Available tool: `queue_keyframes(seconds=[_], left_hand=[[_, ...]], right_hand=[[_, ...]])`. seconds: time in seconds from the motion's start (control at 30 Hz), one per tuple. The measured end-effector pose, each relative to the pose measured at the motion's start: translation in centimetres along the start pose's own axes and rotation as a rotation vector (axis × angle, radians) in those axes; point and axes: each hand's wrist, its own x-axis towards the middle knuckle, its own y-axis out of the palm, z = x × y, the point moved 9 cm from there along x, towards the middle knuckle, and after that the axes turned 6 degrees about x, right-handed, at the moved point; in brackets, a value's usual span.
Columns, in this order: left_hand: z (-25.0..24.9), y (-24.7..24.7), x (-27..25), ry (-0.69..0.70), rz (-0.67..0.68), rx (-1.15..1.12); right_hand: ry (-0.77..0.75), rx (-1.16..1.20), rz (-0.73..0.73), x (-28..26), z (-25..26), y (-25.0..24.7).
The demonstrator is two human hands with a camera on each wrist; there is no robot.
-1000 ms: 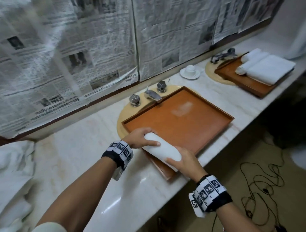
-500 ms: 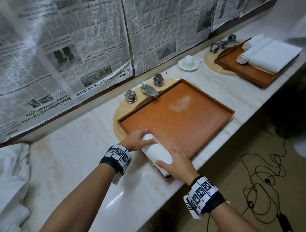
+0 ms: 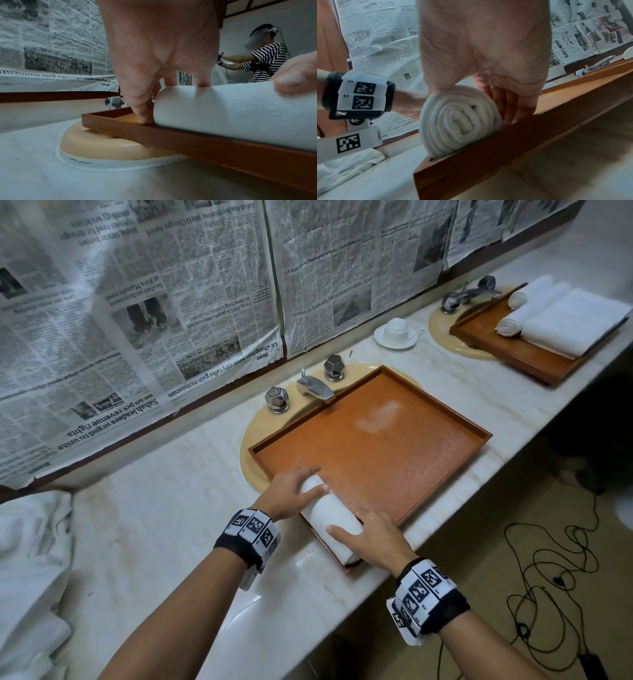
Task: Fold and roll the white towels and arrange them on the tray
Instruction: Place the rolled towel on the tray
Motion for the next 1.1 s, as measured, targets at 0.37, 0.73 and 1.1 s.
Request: queue_keyframes(seconds=[0.37, 0.73, 1.1], left_hand=[[2.6, -2.9, -4.6, -0.162, -0.206, -0.188], [8.9, -4.7, -17.8, -0.406, -0.270, -0.117], [16.0, -7.7, -37.4, -0.654, -0.436, -0.106]], right_hand=[[-0.190, -0.073, -0.076, -0.2, 3.7, -1.7], [-0.511, -0.307, 0.021, -1.4, 13.7, 2.9], [-0.682, -0.344, 0.229, -7.3, 23.1, 15.9]])
